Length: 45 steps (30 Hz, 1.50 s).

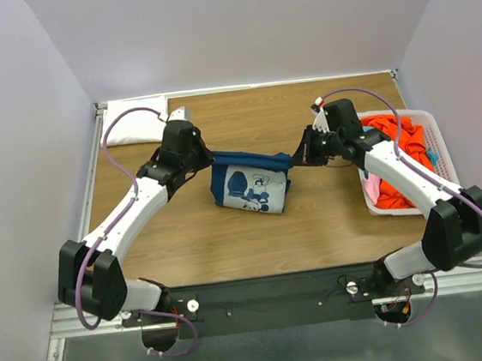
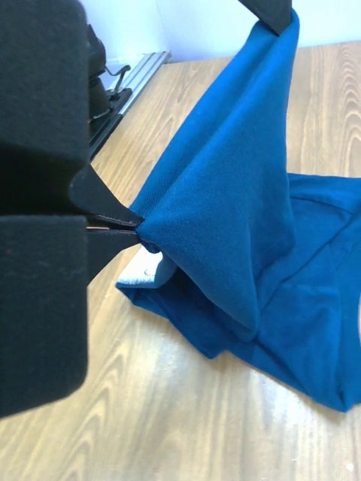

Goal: Fold and stack the t-shirts
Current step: Fold the tshirt

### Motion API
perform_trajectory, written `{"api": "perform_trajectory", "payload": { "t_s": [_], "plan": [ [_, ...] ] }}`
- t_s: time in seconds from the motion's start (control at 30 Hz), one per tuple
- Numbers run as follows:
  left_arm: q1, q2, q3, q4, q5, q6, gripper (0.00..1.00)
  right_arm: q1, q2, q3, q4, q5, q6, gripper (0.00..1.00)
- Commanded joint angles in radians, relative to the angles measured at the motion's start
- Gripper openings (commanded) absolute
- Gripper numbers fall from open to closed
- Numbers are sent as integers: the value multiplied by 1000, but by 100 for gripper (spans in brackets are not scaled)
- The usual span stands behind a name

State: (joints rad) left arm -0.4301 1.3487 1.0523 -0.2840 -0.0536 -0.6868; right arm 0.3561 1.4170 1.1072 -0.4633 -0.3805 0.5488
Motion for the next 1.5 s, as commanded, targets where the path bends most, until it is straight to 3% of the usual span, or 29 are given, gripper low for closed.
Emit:
{"api": "perform_trajectory", "payload": {
  "t_s": [0.0,0.8,0.87,0.9,0.93,0.97,1.0,1.1,1.2,1.23,1.4,1.47],
  "plan": [
    [34,52,43,42,-49,52,0,-35,54,34,32,-47,-23,1],
    [86,504,304,83,49,105,0,-91,336,143,114,-51,22,1],
    [90,533,325,91,49,104,0,-97,379,166,117,-41,26,4],
    [91,544,336,89,76,110,5,-98,391,192,117,-35,36,11],
    [91,552,356,89,81,113,17,-98,405,204,118,-34,34,14],
    [91,561,363,89,86,113,40,-100,425,221,115,-28,37,18],
    [91,563,374,88,87,116,54,-98,431,244,118,-24,36,22],
    [91,546,396,89,95,128,98,-100,427,276,120,-27,40,48],
    [88,498,391,95,104,136,98,-100,395,269,123,-41,36,71],
    [83,483,368,100,103,135,98,-100,363,249,126,-57,33,99],
    [45,370,276,137,142,125,98,-98,263,175,141,-76,25,100],
    [30,340,215,152,155,116,98,-92,232,149,156,-152,26,100]
  ]
}}
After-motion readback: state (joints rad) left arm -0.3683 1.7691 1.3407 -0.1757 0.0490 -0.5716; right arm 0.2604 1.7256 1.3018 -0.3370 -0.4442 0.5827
